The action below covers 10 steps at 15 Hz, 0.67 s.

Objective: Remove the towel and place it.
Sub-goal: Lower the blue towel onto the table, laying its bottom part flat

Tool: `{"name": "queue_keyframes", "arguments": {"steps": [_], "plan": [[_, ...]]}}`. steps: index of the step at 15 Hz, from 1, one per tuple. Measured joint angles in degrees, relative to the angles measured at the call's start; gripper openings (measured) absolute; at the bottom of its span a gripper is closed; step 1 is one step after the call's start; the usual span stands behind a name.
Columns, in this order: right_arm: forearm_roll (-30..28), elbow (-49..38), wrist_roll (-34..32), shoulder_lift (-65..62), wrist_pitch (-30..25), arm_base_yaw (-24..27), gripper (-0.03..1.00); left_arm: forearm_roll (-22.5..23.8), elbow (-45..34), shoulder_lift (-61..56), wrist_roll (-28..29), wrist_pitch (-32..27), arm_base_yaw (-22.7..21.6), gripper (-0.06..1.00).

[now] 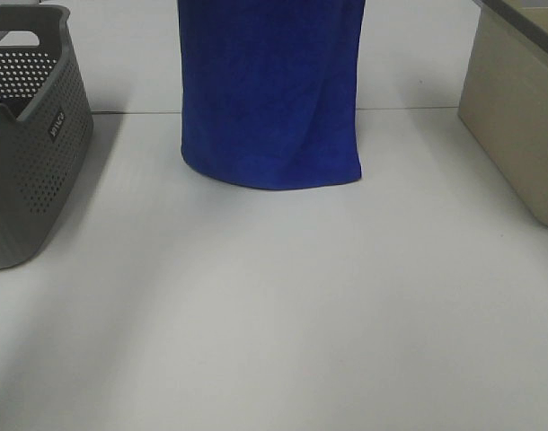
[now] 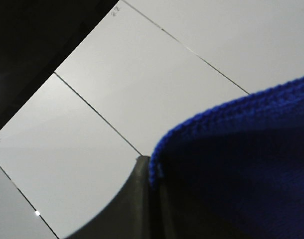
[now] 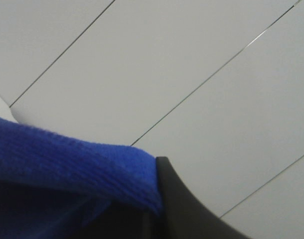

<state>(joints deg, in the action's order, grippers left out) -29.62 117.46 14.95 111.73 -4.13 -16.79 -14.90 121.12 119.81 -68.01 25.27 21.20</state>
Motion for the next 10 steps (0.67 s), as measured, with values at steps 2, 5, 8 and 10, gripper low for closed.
{"name": "queue_keyframes", "arguments": {"steps": [2,5,8,10], "plan": [[2.9,5.9,-0.6,3.8,1.0,2.1,0.02,1.7,12.3,7.2,6.9,-2.1,-2.1,0.00],[5.5,8.8,-1.5,5.3,3.0,2.6,0.02,5.8,25.0,14.0,14.3,-7.6,-3.2,0.00],[6.8,9.1,-2.1,5.3,2.1,2.6,0.02,8.7,29.4,16.0,18.4,-12.0,-3.2,0.00],[6.9,9.1,-3.6,5.5,-0.5,2.6,0.02,8.7,29.5,16.0,18.5,-15.1,-3.2,0.00]]}}
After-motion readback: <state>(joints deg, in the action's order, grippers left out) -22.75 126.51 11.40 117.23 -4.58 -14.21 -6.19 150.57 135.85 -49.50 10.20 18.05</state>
